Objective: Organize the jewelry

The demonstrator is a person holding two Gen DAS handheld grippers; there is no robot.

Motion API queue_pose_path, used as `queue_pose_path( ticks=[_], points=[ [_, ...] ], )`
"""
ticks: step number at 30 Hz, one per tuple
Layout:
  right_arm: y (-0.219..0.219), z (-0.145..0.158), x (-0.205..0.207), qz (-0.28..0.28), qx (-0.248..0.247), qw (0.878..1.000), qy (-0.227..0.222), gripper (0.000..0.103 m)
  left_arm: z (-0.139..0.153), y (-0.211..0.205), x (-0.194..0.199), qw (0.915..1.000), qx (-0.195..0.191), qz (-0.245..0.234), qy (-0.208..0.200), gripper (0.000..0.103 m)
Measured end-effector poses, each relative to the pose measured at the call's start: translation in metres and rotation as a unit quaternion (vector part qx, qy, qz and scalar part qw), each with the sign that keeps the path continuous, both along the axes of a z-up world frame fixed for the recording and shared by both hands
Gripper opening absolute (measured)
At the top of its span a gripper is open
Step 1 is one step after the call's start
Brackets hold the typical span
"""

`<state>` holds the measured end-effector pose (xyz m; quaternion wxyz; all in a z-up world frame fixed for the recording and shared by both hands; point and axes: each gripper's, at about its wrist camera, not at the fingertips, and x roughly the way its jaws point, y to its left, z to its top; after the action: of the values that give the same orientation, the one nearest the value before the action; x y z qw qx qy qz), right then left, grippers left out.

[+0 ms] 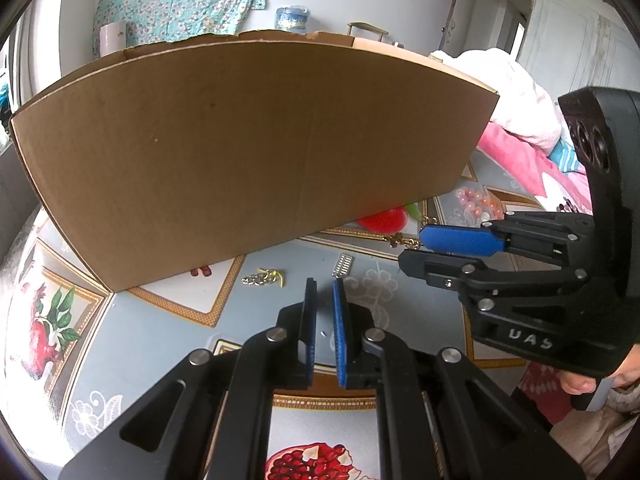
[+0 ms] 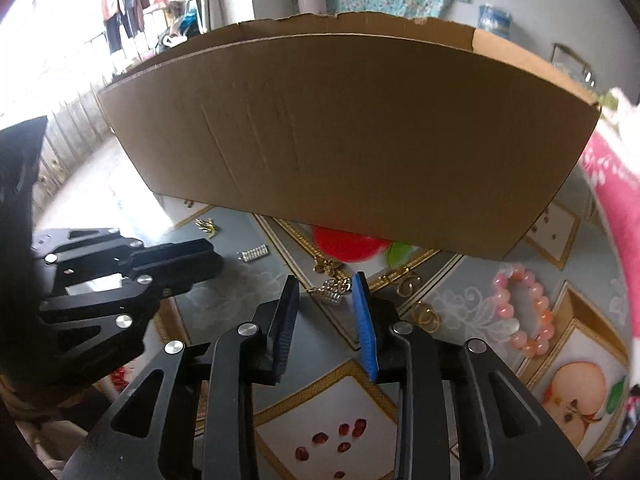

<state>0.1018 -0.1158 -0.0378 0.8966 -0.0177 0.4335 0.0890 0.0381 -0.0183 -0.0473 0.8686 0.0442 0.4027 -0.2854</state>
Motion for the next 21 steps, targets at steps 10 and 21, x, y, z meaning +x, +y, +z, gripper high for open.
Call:
queue_pose_path(
  ticks=[10,21],
  points=[
    [-0.002,0.001,-0.011,-0.011,0.016,1.0,0.013,0.004,0.0,0.001,0.0,1.0,-0.001,0.0,-0.001,0.007],
    [-0.031,0.019,-0.024,-0.014,0.1,0.995,-0.01,0.0,0.002,0.0,-0.003,0.9999,0.008,-0.01,-0.01,0.008]
  ],
)
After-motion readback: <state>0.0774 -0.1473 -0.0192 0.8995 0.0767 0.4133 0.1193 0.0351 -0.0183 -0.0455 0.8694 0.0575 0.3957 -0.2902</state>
